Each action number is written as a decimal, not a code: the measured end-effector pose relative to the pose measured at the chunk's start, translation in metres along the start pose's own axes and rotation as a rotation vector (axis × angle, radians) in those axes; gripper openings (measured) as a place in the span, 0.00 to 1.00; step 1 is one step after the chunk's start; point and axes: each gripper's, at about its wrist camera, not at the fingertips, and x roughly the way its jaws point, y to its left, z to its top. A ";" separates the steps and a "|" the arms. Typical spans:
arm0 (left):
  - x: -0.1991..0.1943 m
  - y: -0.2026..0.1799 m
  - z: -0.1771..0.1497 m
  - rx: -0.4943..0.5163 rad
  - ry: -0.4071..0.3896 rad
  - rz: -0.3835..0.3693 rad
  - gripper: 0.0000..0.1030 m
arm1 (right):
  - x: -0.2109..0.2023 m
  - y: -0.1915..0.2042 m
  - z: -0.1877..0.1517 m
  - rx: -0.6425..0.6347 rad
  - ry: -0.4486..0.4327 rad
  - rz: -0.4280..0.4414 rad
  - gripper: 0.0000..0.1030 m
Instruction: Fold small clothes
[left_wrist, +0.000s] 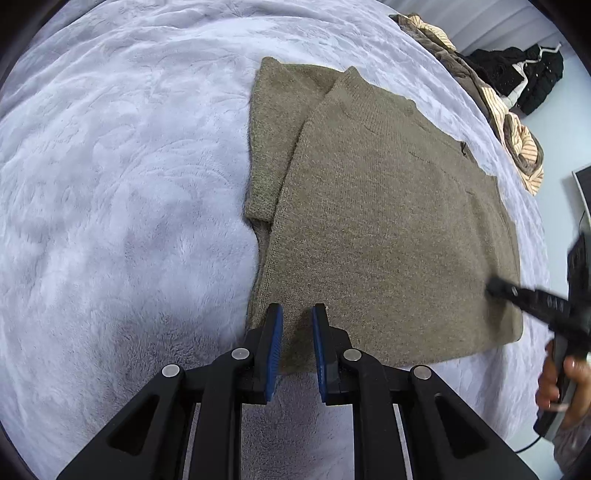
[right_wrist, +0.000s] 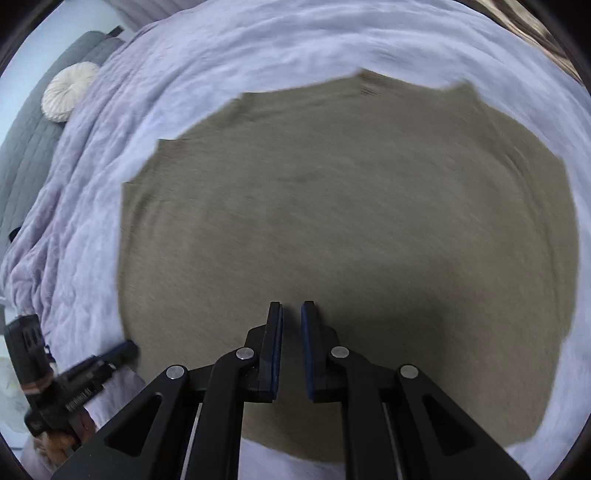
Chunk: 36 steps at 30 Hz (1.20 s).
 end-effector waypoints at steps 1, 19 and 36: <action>0.000 -0.001 0.000 0.006 0.002 0.008 0.17 | -0.009 -0.022 -0.011 0.053 -0.010 -0.010 0.10; 0.005 -0.036 0.006 0.048 0.052 0.102 0.18 | -0.063 -0.137 -0.075 0.461 -0.140 -0.096 0.08; -0.014 -0.034 -0.001 0.053 0.002 0.169 0.99 | -0.059 -0.064 -0.078 0.329 -0.086 -0.107 0.12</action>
